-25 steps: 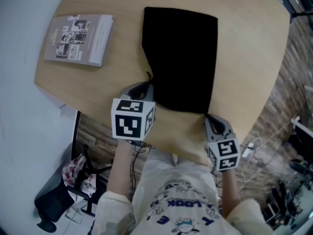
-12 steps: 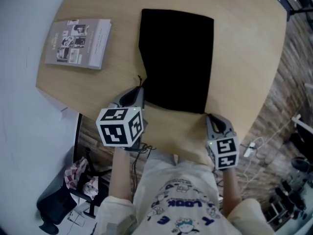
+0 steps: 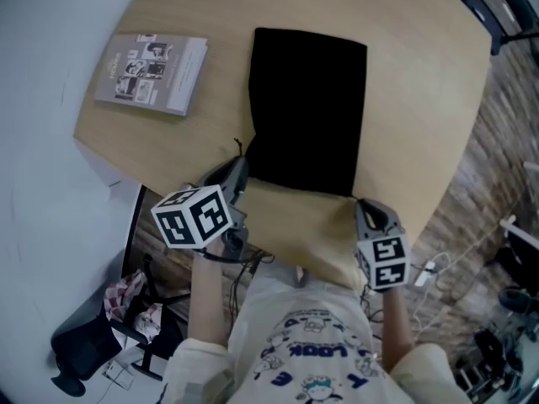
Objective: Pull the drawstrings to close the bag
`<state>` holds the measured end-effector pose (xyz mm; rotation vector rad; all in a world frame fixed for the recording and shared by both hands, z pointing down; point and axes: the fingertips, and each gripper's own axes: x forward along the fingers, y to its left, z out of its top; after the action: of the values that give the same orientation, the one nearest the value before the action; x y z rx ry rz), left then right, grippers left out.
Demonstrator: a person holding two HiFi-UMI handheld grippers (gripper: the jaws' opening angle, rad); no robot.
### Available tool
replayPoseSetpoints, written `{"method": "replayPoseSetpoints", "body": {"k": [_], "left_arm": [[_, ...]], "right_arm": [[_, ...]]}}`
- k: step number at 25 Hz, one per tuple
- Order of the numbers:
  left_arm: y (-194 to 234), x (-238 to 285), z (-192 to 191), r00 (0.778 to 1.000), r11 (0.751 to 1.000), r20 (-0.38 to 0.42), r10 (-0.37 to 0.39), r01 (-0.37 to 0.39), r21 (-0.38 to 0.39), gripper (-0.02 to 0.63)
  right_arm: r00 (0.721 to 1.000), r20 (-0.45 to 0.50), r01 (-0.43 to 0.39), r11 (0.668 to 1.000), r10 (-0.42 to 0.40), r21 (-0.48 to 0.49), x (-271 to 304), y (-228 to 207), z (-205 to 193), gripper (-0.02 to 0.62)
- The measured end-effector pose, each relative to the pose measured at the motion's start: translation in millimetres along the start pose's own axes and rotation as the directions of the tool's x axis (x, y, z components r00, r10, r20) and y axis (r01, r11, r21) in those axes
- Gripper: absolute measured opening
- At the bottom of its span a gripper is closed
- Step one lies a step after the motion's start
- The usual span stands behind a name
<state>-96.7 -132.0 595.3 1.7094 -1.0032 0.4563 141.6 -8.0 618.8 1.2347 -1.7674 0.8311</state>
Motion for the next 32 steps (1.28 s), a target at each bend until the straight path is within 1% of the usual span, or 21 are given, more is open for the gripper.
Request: {"method": "replayPoseSetpoints", "body": {"k": [3,6,8,10,12,14,15,16,17,18,19,21,22,23,24,25,27,30,32], "left_arm": [[-2.8,-7.4,3.5,0.999,1.0,0.035,-0.002,0.002,-0.004,0.014],[-6.4,-16.8,7.9,0.996,0.998,0.09,-0.018,0.024,-0.059,0.014],[-2.8,-25.6,11.7,0.992,0.997,0.127,0.012,-0.002,-0.072,0.008],[-2.6,-30.2,11.8,0.991,0.999,0.128,0.034,-0.029,-0.04,0.008],[-6.0,-28.2,8.7,0.993,0.999,0.104,0.05,-0.051,0.008,0.007],[-5.0,-25.3,5.2,0.991,0.994,0.088,0.099,-0.103,0.048,0.006],[-2.2,-25.6,4.2,0.986,0.987,0.087,0.14,-0.146,0.07,0.006],[1.7,-27.2,4.1,0.977,0.974,0.09,0.192,-0.201,0.101,0.005],[5.6,-30.1,4.8,0.963,0.955,0.098,0.25,-0.263,0.141,0.005],[8.6,-33.7,6.2,0.945,0.927,0.112,0.308,-0.324,0.191,0.005],[10.7,-37.5,8.2,0.923,0.891,0.132,0.36,-0.383,0.246,0.005],[13.1,-44.4,12.8,0.874,0.8,0.188,0.447,-0.485,0.354,0.005],[13.4,-47.5,14.6,0.852,0.756,0.216,0.477,-0.523,0.394,0.005],[12.8,-50.6,15.6,0.834,0.723,0.239,0.497,-0.55,0.419,0.005],[11.8,-53.7,16.2,0.823,0.703,0.255,0.508,-0.567,0.428,0.005],[10.8,-56.7,16.6,0.816,0.697,0.265,0.514,-0.577,0.426,0.005],[10.3,-62.8,18.2,0.805,0.695,0.281,0.523,-0.593,0.406,0.005],[10.6,-74.3,24.6,0.777,0.678,0.311,0.547,-0.629,0.38,0.005],[9.2,-81.2,28.3,0.764,0.674,0.326,0.557,-0.645,0.36,0.004]], "right_arm": [[1.0,0.011,-0.005,1.0,0.005,-0.012,-0.7,1.6,1.3,0.008],[1.0,0.015,0.005,1.0,-0.005,-0.019,-2.6,-1.6,1.9,0.008],[1.0,0.01,0.018,1.0,-0.018,-0.02,-3.9,-7.2,0.2,0.008],[1.0,0.009,0.017,1.0,-0.017,-0.016,-5.0,-11.0,-1.1,0.008],[1.0,0.023,0.009,1.0,-0.009,-0.008,-6.2,-9.8,4.4,0.008],[0.999,0.034,0.021,1.0,-0.02,-0.022,-7.3,-9.0,9.1,0.008],[0.999,0.035,0.032,0.999,-0.031,-0.029,-8.7,-8.7,11.1,0.008],[0.998,0.036,0.046,0.998,-0.045,-0.037,-10.6,-8.8,13.2,0.008],[0.997,0.038,0.064,0.997,-0.062,-0.047,-12.9,-10.1,15.3,0.008],[0.996,0.043,0.083,0.995,-0.081,-0.058,-15.6,-12.3,17.7,0.008],[0.994,0.05,0.102,0.993,-0.099,-0.067,-18.7,-15.1,20.4,0.008],[0.989,0.068,0.133,0.988,-0.128,-0.072,-25.6,-21.1,27.1,0.008],[0.987,0.08,0.147,0.987,-0.142,-0.067,-29.2,-24.2,31.2,0.008],[0.983,0.092,0.162,0.985,-0.156,-0.06,-33.0,-27.6,35.8,0.008],[0.979,0.104,0.179,0.982,-0.173,-0.053,-37.1,-31.4,40.7,0.008],[0.974,0.116,0.198,0.979,-0.192,-0.046,-41.3,-35.6,45.9,0.008],[0.963,0.138,0.237,0.971,-0.231,-0.031,-49.6,-44.7,57.2,0.008],[0.945,0.171,0.285,0.959,-0.28,-0.001,-61.9,-59.0,74.0,0.008],[0.931,0.194,0.311,0.95,-0.31,0.024,-70.7,-69.0,84.5,0.008]]}}
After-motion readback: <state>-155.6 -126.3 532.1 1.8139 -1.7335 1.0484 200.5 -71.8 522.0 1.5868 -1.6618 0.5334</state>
